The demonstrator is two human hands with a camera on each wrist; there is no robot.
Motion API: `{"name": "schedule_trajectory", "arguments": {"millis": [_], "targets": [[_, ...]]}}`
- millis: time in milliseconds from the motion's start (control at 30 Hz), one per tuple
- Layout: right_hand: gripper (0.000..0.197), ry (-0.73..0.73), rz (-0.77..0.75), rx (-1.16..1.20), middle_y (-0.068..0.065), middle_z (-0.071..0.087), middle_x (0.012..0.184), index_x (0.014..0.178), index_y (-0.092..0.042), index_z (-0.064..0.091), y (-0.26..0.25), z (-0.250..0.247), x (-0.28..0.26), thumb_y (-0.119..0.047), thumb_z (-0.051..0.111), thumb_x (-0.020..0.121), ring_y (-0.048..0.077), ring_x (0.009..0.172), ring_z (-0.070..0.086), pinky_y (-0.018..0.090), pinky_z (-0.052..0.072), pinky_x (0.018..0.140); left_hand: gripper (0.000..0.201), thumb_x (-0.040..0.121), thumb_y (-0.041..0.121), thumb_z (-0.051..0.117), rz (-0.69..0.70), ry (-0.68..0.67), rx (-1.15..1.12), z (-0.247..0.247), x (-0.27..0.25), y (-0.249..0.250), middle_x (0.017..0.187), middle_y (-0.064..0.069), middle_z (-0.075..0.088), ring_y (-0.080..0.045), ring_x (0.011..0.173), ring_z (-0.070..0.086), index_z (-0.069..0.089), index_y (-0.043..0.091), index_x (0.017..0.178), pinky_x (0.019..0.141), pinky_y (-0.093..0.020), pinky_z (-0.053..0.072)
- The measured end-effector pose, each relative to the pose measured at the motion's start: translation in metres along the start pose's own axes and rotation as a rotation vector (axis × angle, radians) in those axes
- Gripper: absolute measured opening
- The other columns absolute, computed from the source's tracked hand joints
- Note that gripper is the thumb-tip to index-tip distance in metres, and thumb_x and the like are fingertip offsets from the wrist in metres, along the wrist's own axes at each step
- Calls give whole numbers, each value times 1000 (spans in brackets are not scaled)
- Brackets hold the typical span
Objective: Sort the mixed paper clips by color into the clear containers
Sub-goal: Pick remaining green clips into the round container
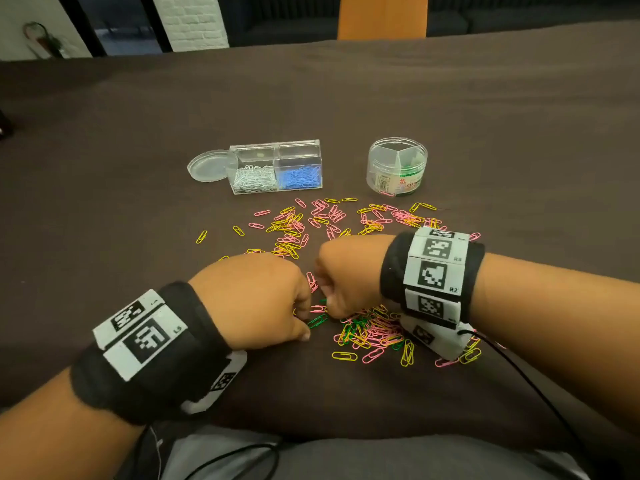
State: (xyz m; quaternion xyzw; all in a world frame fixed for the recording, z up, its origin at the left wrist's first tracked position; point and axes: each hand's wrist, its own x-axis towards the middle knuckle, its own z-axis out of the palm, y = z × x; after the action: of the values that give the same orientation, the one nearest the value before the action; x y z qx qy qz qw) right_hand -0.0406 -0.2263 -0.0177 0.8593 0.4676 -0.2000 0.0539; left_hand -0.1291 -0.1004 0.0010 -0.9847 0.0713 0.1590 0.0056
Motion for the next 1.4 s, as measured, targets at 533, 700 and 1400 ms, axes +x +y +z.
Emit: {"name": "schedule_trajectory", "arguments": {"millis": [533,700,1400], "targets": [[16,341,182,2100,2,37,66,74,-13,48,107,20,-150,-21,35,78,8,47,16,19,8,39,23,72,31,43,-125,-62,-1073,-5,8,-5,54,5,25,-13,44,17,34,23,53,41,-23,16],[18,398,404,1261,-3,45,55,73,-12,67,111,37,-155,-25,65,84,11,43,31,21,21,40,48,94,46,54,-39,-61,-1350,-5,10,5,57,-1,22,-11,45,12,36,21,57,40,-14,16],[14,277,142,1641,6,33,55,72,-15,45,109,47,-149,-14,56,63,10,43,17,13,16,45,33,78,62,67,110,18,-42,2,19,33,78,12,63,-2,74,56,63,31,86,67,-26,47]]}}
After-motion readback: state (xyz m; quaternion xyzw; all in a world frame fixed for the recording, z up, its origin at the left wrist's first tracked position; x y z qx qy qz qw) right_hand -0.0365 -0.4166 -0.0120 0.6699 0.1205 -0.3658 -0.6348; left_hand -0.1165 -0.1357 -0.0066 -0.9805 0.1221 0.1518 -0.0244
